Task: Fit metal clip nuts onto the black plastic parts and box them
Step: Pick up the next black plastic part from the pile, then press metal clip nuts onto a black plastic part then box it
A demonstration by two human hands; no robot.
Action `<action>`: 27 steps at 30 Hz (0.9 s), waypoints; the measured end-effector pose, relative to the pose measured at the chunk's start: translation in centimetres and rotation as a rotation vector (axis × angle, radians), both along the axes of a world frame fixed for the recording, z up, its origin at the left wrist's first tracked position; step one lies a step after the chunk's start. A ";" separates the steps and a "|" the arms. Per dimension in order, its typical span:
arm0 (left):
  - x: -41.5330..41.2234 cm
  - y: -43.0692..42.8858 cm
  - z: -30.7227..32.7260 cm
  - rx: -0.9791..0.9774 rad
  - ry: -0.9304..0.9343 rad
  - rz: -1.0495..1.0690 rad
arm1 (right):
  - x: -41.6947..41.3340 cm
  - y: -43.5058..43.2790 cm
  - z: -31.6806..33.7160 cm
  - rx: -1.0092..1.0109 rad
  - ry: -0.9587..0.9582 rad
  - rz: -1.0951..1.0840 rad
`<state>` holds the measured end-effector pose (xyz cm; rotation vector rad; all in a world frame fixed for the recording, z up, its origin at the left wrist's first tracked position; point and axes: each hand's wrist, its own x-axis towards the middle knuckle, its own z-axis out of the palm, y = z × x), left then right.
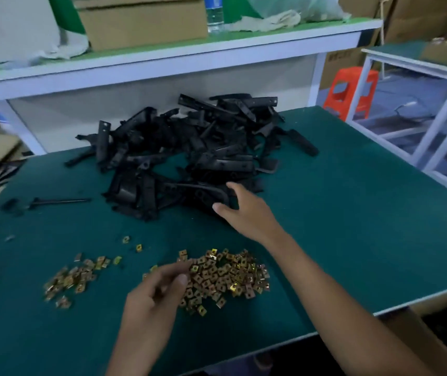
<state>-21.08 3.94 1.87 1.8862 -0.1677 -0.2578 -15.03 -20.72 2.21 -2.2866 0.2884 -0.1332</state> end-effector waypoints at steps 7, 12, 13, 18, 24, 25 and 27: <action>0.0 2.1 0.1 -0.035 -0.007 0.045 | 4.1 0.4 0.1 -0.070 -0.149 -0.230; 0.8 2.1 -0.4 -0.018 -0.043 0.061 | 1.8 -1.2 3.2 1.094 -0.401 -0.339; 1.0 2.0 -0.5 -0.007 -0.050 0.061 | 0.6 -1.6 3.5 1.291 -0.467 -0.314; 2.1 0.7 -1.6 0.138 -0.119 -0.016 | -5.4 -0.8 1.9 1.136 -0.380 -0.335; 4.7 -2.9 -3.0 0.554 -0.504 -0.145 | -8.4 0.6 -1.2 1.343 -0.394 -0.284; 5.1 -3.6 -3.2 0.608 -0.517 -0.172 | -8.5 0.8 -1.9 1.345 -0.381 -0.285; 5.6 -4.6 -3.6 0.695 -0.518 -0.199 | -8.6 1.2 -3.0 1.319 -0.318 -0.297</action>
